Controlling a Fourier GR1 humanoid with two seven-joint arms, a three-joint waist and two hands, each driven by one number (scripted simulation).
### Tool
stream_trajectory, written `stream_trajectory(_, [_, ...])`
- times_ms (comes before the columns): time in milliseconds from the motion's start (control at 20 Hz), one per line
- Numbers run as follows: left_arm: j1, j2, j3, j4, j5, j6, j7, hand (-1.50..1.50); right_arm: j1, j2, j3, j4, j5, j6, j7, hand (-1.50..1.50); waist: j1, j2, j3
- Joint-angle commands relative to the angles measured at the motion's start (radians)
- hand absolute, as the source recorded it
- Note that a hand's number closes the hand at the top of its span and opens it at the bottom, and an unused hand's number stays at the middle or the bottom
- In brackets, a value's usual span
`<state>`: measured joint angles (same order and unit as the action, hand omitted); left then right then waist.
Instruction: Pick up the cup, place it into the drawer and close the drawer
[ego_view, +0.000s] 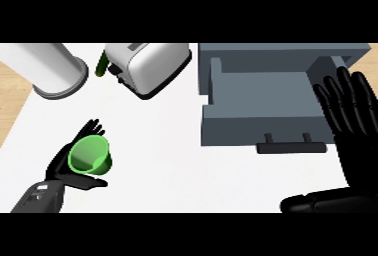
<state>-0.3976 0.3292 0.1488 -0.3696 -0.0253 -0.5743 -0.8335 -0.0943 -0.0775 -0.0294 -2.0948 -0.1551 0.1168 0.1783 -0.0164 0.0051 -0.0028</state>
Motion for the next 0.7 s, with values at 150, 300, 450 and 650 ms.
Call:
stream_trajectory(150, [0.008, -0.045, -0.019, 0.010, 0.032, -0.223, -0.126, 1.50, 0.004, -0.012, 0.003, -0.004, -0.006, 0.013, 0.015, -1.50, -0.006, 0.003, -0.002])
stream_trajectory(300, [0.032, -0.037, -0.050, -0.029, 0.033, -0.284, -0.126, 1.50, -0.030, 0.006, 0.012, 0.000, 0.014, -0.023, 0.040, -1.50, 0.009, -0.001, -0.001])
stream_trajectory(450, [-0.003, -0.050, -0.028, -0.051, 0.066, -0.238, -0.141, 1.50, -0.055, -0.014, -0.022, 0.043, 0.004, -0.008, 0.013, -1.50, 0.008, 0.002, -0.001])
stream_trajectory(650, [0.019, -0.035, -0.042, -0.084, 0.063, -0.209, -0.197, 1.50, 0.008, -0.015, -0.019, 0.014, -0.014, 0.024, -0.025, -1.50, 0.001, 0.000, 0.000])
